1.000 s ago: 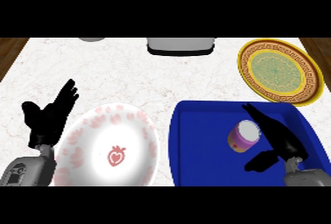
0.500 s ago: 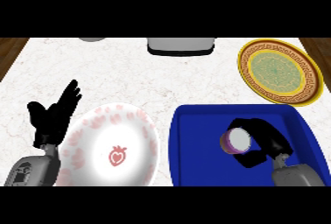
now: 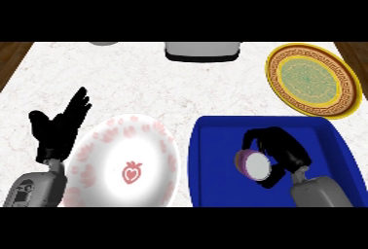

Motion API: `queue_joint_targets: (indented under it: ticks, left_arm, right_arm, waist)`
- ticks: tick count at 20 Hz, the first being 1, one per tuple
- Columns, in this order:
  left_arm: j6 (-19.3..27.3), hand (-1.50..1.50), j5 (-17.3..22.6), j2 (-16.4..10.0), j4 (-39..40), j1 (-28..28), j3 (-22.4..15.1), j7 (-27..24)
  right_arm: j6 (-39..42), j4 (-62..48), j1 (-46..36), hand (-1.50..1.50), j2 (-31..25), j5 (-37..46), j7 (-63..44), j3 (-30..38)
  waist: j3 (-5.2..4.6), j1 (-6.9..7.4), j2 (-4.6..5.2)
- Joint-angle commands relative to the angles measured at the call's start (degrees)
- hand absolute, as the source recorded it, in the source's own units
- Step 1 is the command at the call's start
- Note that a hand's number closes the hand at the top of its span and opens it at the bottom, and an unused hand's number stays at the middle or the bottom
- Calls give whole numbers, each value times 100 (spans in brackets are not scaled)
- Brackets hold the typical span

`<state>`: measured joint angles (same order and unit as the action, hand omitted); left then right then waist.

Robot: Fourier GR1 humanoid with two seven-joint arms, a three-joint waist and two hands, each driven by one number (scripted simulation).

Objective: Pick the can from the tray and place it in the plate

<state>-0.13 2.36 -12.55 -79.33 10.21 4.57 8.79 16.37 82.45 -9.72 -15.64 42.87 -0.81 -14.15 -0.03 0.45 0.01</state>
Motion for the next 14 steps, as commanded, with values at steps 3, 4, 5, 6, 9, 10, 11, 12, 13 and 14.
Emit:
queue_joint_targets:
  ticks: [3, 4, 5, 6, 9, 10, 11, 12, 13, 14]
  left_arm:
    - [-28, 0, -19, -55, -127, -76, 30, -18]
    - [123, 0, -46, 51, -1, 139, 37, 124]
    - [59, 0, -97, 50, -76, -70, -30, -12]
    - [-152, 0, 146, -218, -177, 97, 186, 298]
    - [69, 0, -10, -48, -158, 71, 80, 273]
    - [107, 0, -76, 37, -137, 0, 19, 83]
    - [6, 0, 35, -149, -176, 64, 152, 335]
    - [-175, 0, 164, -139, -178, -79, 162, 185]
    - [111, 0, -58, 44, -268, 52, -8, 315]
    - [-113, 0, 74, -57, -300, -298, 83, 103]
  right_arm:
    - [147, 393, -574, 150, -247, 386, 861, -594]
    - [-176, 331, -724, 150, -154, 398, 940, -397]
    - [-530, 334, -580, 150, -122, 519, 1053, -360]
    - [-756, 422, -554, 150, -80, 396, 1117, -137]
    - [-1223, 1077, -869, 150, 152, 341, 715, 317]
    - [-1413, 1075, -838, 150, -114, 274, 929, 683]
    - [-1488, 1467, -769, 150, 52, 299, 570, 712]
    - [-1858, 1339, -539, 150, 22, 533, 697, 737]
    - [-1844, 1180, -925, 150, 118, 500, 442, 953]
    - [-1927, 1342, -662, 150, 99, 478, 404, 1049]
  waist:
    - [3, -5, -15]
    - [4, -28, -4]
    - [5, -27, -6]
    - [7, -33, -10]
    - [6, -79, -29]
    - [7, -102, -21]
    - [5, -134, -42]
    - [5, -94, -22]
    - [6, -61, -12]
    - [4, -55, -17]
